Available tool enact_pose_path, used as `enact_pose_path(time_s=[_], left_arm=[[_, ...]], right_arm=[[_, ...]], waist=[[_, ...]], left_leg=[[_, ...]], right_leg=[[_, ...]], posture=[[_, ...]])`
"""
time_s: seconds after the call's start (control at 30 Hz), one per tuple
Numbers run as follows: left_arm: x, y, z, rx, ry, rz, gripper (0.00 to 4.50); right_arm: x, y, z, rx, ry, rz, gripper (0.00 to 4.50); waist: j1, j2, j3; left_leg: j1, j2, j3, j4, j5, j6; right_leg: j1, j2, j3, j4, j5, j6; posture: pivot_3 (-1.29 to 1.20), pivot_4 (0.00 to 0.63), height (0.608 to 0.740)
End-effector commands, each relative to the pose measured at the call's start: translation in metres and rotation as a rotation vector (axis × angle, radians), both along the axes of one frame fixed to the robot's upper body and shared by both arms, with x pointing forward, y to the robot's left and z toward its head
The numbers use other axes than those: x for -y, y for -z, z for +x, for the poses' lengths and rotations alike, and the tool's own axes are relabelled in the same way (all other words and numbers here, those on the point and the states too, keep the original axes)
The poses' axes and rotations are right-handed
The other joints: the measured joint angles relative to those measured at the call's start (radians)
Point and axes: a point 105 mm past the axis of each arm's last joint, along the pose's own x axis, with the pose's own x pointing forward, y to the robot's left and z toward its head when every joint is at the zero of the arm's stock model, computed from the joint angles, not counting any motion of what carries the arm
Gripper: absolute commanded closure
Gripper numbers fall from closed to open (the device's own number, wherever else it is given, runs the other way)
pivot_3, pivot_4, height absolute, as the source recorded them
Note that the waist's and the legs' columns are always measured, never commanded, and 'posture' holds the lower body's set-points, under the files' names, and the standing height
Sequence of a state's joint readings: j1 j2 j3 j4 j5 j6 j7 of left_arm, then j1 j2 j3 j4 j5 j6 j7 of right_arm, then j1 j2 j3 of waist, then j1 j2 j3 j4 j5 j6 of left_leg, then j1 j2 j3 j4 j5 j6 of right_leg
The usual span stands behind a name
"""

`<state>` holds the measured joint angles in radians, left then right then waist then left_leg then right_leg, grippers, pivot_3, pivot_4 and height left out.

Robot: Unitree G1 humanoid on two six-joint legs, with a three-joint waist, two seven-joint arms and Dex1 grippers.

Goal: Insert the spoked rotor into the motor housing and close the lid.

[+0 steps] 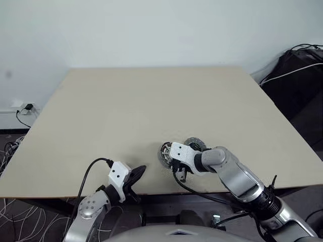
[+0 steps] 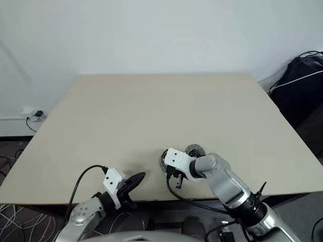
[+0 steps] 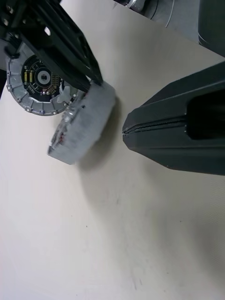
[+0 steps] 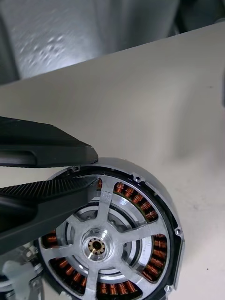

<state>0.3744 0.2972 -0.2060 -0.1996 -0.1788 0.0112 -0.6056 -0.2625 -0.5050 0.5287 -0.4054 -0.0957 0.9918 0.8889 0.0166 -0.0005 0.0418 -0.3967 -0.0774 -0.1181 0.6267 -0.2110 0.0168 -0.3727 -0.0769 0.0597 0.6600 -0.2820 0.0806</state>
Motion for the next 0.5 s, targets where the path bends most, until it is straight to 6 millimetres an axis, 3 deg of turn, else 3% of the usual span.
enact_pose_path(time_s=[0.03, 0.47, 0.5], left_arm=[[0.002, -0.006, 0.003, 0.024, 0.005, -0.023, 4.50], [0.000, -0.005, 0.000, 0.016, -0.020, -0.022, 4.50], [-0.001, -0.005, 0.000, 0.016, -0.021, -0.022, 4.50]], right_arm=[[-0.008, -0.016, 0.007, 0.051, 0.013, 0.028, 4.39], [-0.027, 0.007, 0.018, 0.036, 0.086, 0.032, 4.39], [-0.031, 0.006, 0.019, 0.038, 0.097, 0.051, 4.04]], waist=[[0.000, 0.000, 0.000], [-0.008, -0.002, -0.001], [-0.012, -0.002, -0.001]], left_leg=[[0.000, 0.000, 0.000, 0.000, 0.000, 0.000], [0.001, 0.000, 0.000, 0.000, 0.000, 0.000], [0.001, 0.001, 0.000, 0.000, 0.000, 0.000]], right_leg=[[0.000, 0.000, 0.000, 0.000, 0.000, 0.000], [0.000, 0.001, 0.000, 0.001, 0.000, 0.000], [0.000, 0.000, 0.000, 0.001, 0.000, 0.000]], posture=[[0.00, 0.000, 0.740], [0.00, 0.000, 0.740], [0.00, 0.000, 0.740]])
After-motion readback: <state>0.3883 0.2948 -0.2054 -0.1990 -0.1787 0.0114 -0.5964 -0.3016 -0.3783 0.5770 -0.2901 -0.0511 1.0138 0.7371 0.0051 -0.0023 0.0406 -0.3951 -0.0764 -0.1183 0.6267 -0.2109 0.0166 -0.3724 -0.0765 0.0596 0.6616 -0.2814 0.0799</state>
